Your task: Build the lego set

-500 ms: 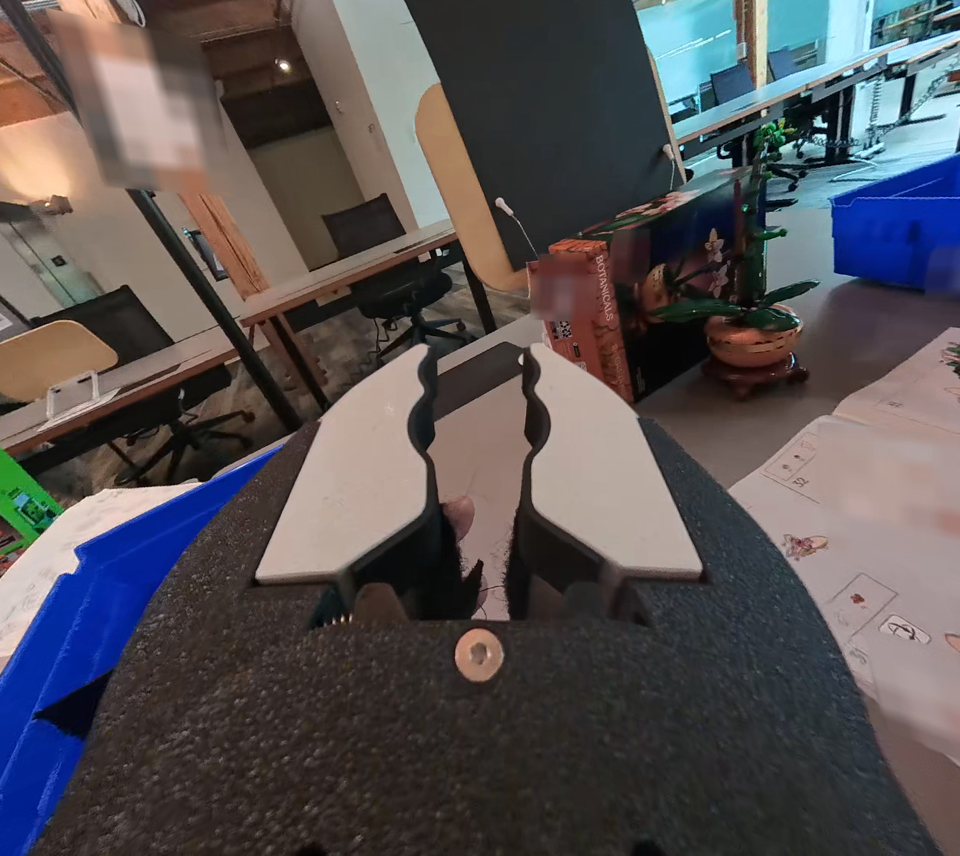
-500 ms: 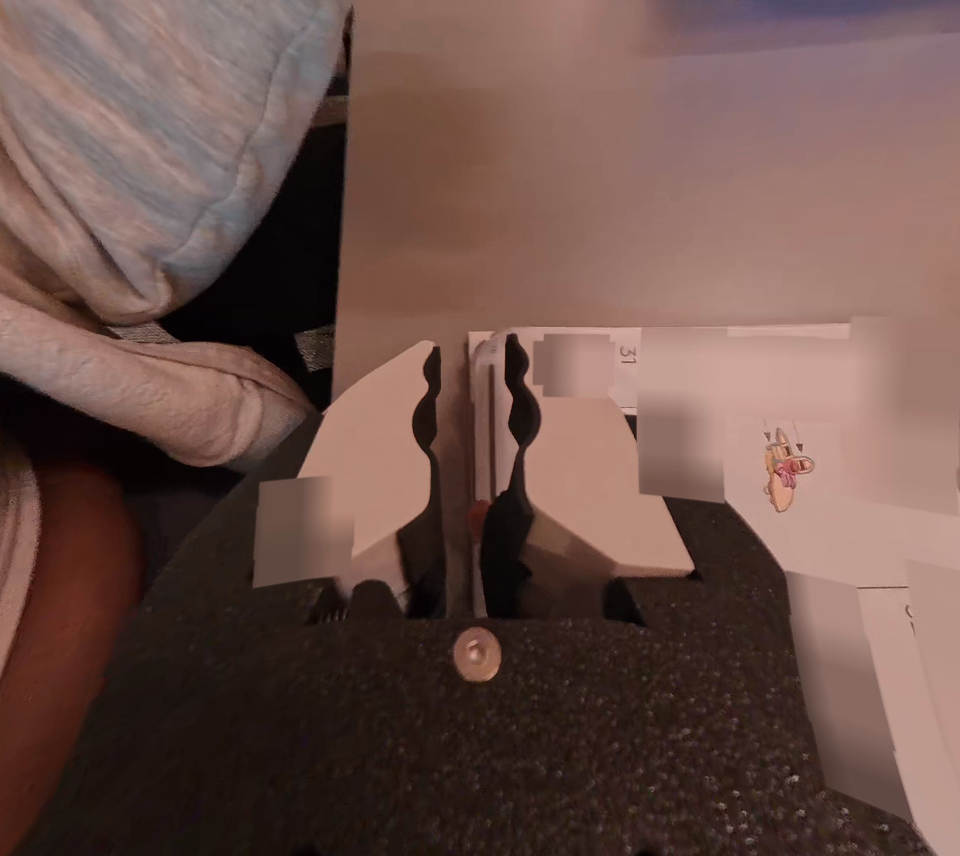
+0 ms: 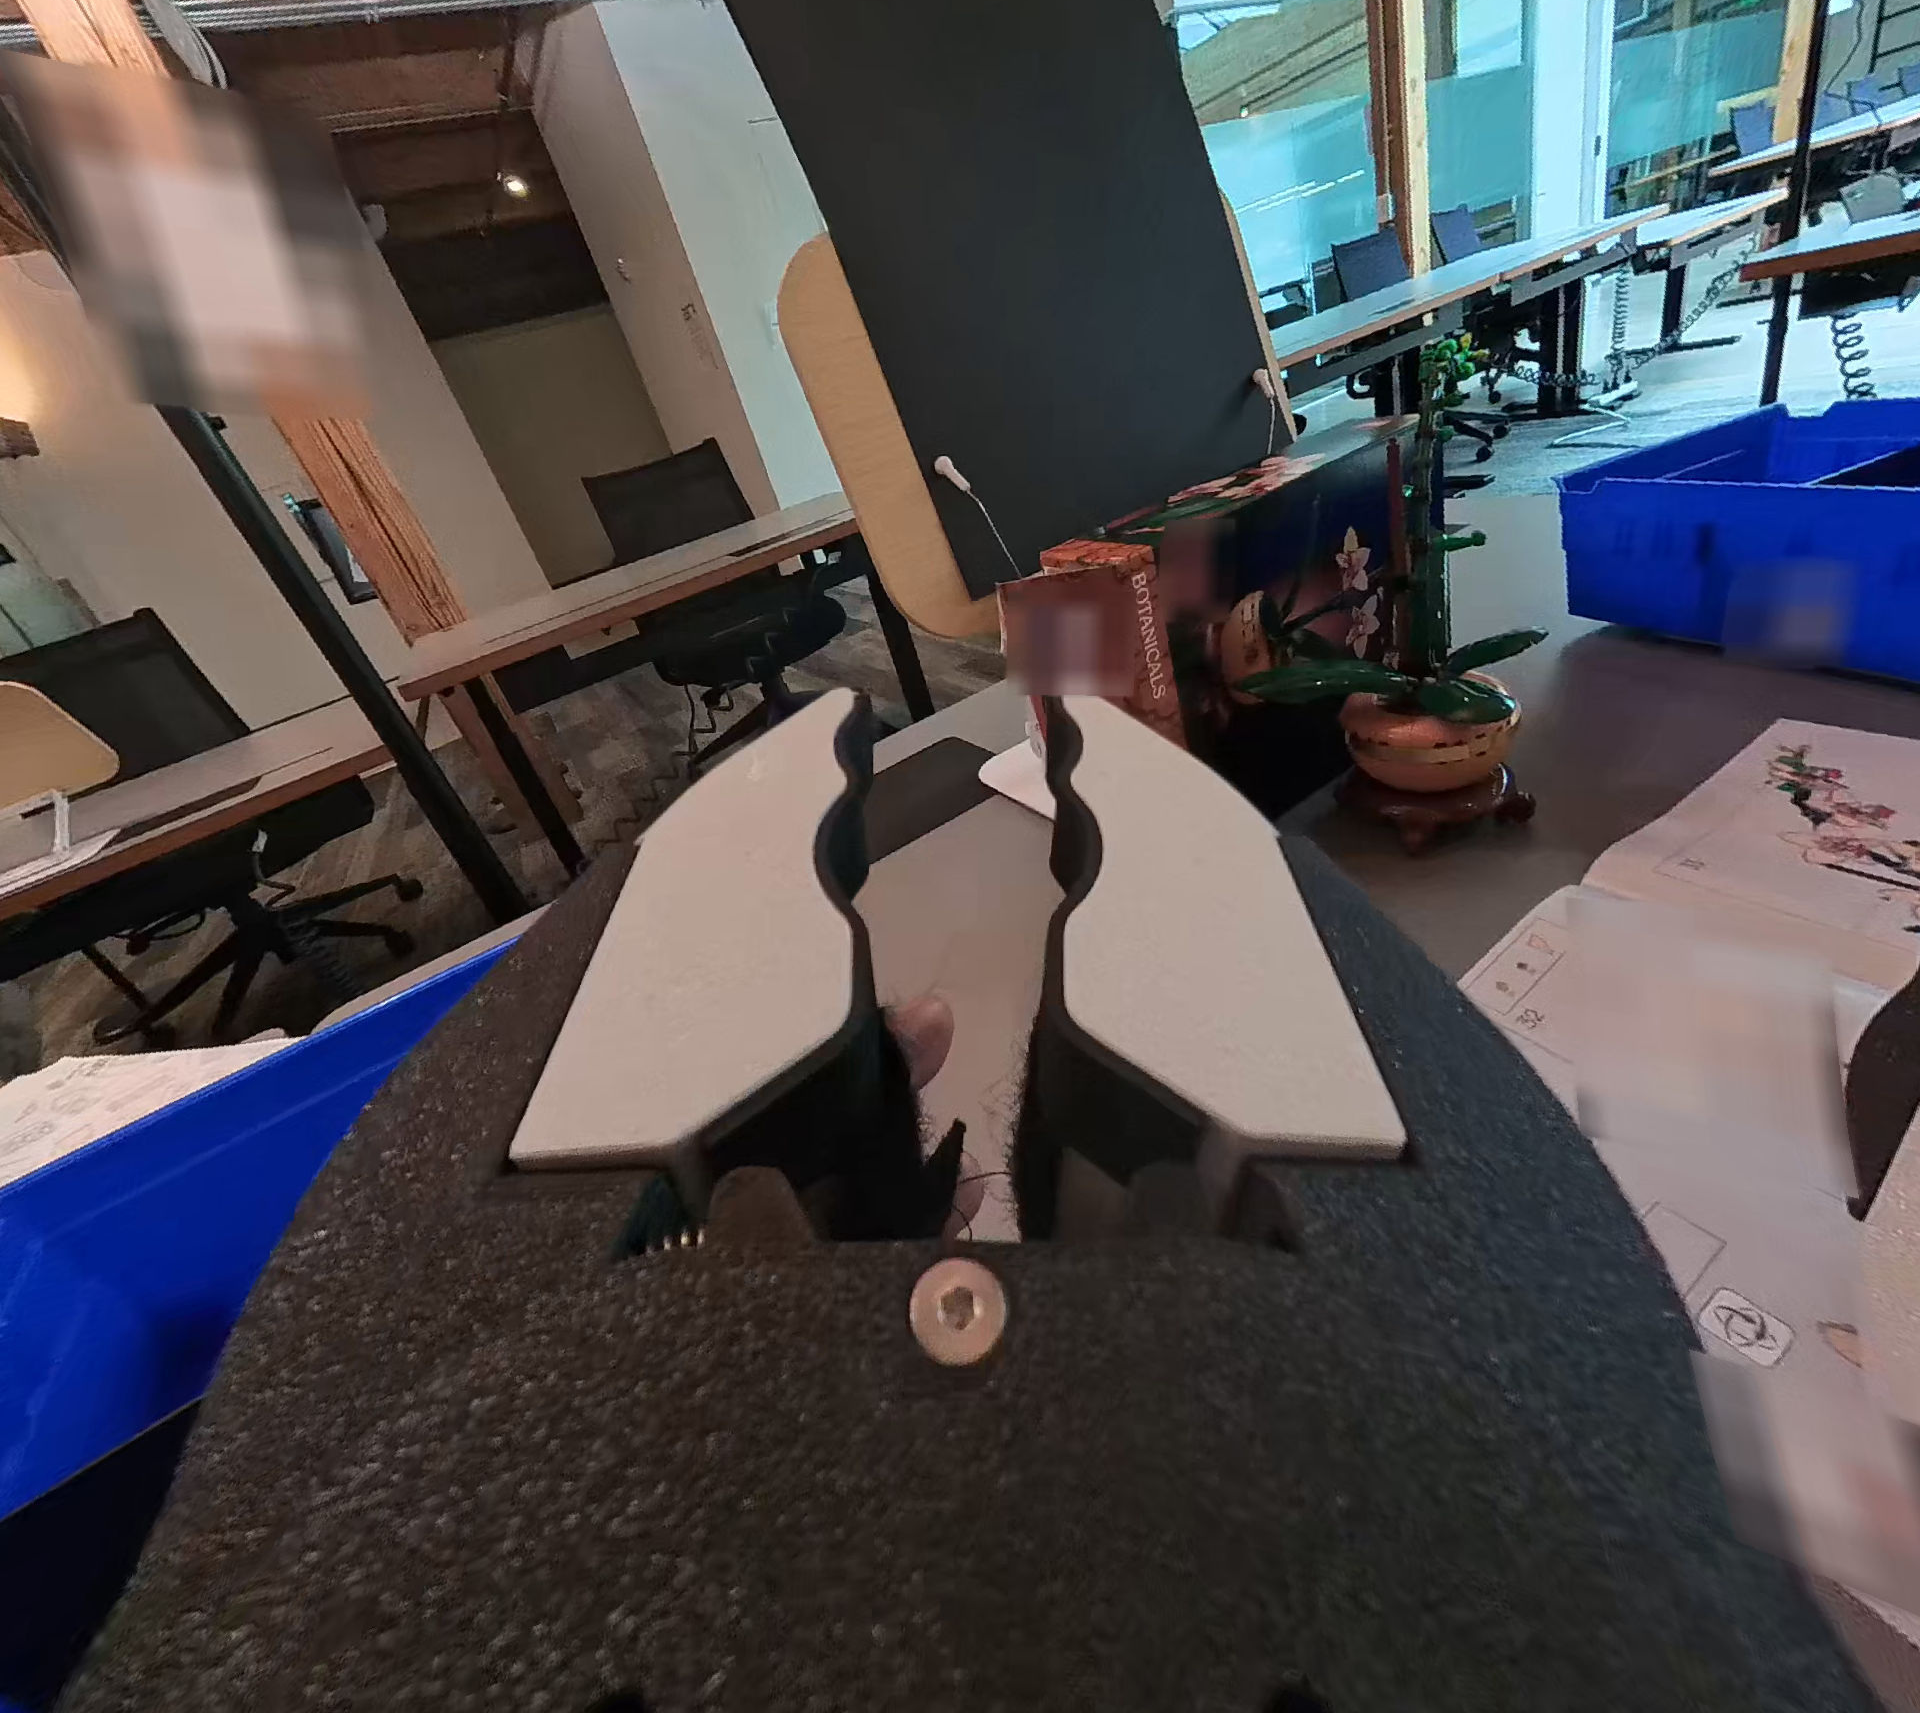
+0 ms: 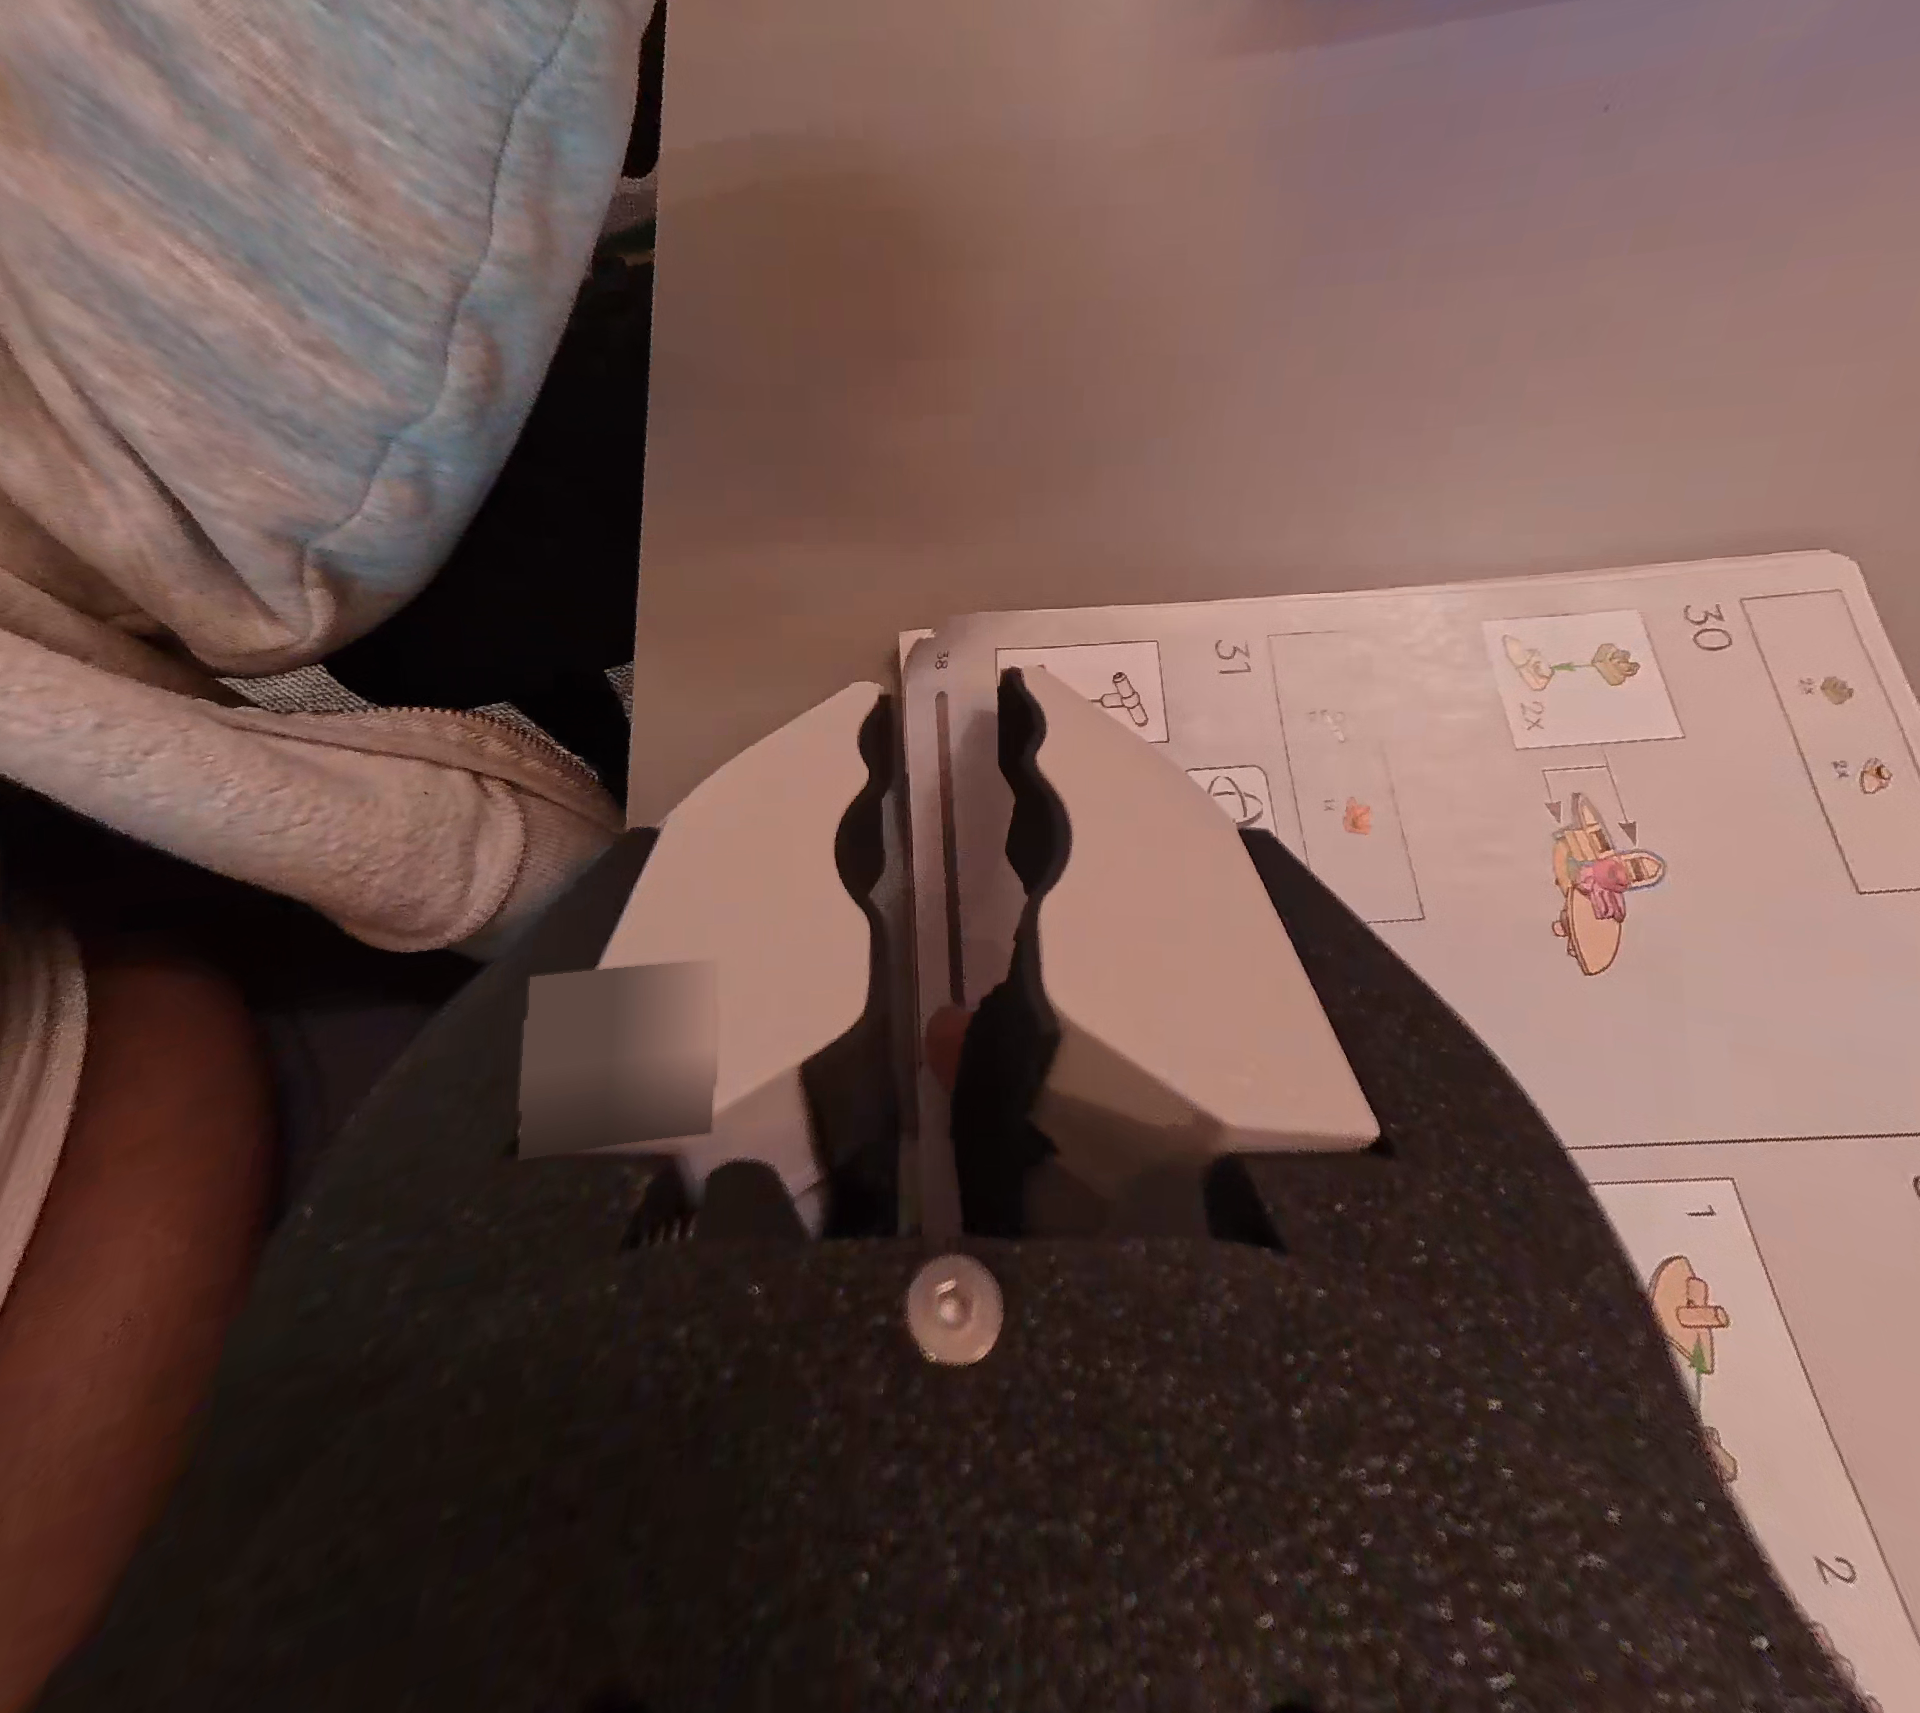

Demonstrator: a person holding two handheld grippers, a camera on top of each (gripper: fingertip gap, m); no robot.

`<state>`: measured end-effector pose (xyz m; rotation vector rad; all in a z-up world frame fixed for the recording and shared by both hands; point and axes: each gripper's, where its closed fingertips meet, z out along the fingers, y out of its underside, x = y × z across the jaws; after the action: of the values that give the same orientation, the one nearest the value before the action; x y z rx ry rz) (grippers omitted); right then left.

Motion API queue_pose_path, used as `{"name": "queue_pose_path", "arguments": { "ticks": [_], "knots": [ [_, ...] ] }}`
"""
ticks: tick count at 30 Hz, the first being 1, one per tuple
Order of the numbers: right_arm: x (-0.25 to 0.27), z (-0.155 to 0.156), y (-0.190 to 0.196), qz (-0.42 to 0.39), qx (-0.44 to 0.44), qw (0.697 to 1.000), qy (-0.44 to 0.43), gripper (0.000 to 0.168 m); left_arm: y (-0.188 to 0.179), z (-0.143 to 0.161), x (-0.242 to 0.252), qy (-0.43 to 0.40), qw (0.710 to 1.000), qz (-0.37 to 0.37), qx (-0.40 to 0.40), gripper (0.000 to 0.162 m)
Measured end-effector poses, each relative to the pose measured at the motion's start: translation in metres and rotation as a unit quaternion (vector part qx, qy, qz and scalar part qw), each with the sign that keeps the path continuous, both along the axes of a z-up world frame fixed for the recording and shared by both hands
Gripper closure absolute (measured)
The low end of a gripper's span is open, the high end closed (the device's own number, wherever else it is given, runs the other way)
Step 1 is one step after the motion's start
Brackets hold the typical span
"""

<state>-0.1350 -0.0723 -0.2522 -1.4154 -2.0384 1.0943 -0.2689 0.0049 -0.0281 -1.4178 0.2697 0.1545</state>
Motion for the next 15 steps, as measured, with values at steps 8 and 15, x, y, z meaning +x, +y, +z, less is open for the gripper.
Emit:
{"name": "queue_pose_path", "arguments": {
  "ticks": [8, 15],
  "knots": [
    [-0.002, 0.000, 0.007, -0.013, 0.004, 1.000, 0.002, 0.150, 0.010, -0.008, 0.008, 0.022, 1.000, -0.005, -0.022, 0.130],
    [-0.003, -0.001, 0.002, -0.004, 0.016, 1.000, 0.000, 0.144, 0.012, -0.011, 0.010, 0.024, 0.999, -0.010, -0.032, 0.130]
  ]
}}
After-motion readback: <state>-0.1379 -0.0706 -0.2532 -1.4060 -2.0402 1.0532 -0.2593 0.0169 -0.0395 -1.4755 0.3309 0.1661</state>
